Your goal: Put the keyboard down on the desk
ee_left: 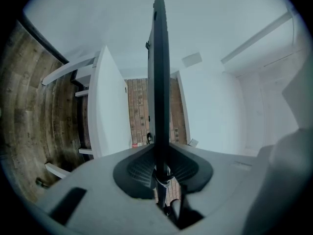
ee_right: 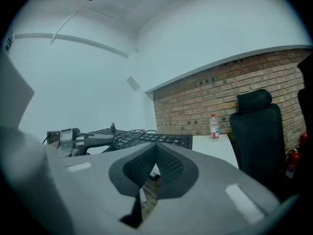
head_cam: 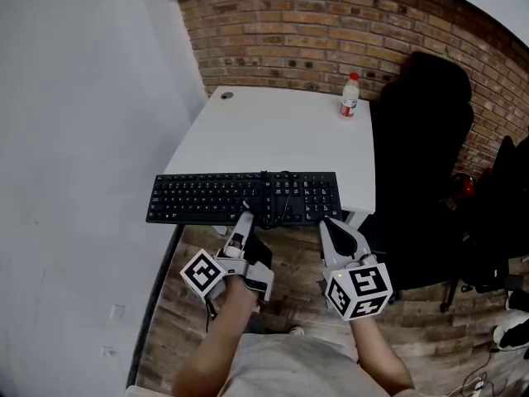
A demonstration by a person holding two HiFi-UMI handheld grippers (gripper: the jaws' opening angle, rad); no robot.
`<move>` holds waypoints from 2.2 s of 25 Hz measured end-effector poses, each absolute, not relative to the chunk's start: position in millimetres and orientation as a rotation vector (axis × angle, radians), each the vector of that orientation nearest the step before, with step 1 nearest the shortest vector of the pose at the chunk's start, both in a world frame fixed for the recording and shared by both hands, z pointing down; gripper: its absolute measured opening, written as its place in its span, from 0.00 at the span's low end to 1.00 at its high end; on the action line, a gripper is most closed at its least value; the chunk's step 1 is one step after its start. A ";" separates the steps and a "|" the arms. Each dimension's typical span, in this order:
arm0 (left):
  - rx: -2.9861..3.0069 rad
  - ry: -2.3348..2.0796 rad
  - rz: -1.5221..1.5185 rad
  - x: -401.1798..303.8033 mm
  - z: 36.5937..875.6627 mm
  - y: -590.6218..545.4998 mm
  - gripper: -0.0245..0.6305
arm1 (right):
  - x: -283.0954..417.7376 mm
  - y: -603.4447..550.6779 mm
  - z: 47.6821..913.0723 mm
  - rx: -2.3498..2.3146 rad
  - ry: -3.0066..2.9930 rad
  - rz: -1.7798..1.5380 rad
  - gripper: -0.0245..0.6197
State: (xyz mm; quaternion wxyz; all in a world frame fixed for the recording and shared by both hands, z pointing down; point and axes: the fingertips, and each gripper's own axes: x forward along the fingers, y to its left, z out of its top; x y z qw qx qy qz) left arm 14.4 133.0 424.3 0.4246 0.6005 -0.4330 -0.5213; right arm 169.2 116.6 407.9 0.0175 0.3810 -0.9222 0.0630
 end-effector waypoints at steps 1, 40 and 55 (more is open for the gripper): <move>1.499 -1.081 -1.305 14.1 424.2 131.1 0.15 | 168.5 115.1 407.7 1.183 -2.867 0.197 0.04; 1.457 -0.899 -1.131 -147.6 417.8 -96.1 0.15 | -1.6 -84.9 387.3 1.398 -2.628 0.297 0.05; 1.420 -0.836 -1.057 -162.8 439.9 -151.3 0.15 | -17.8 -129.6 393.7 1.511 -2.533 0.325 0.05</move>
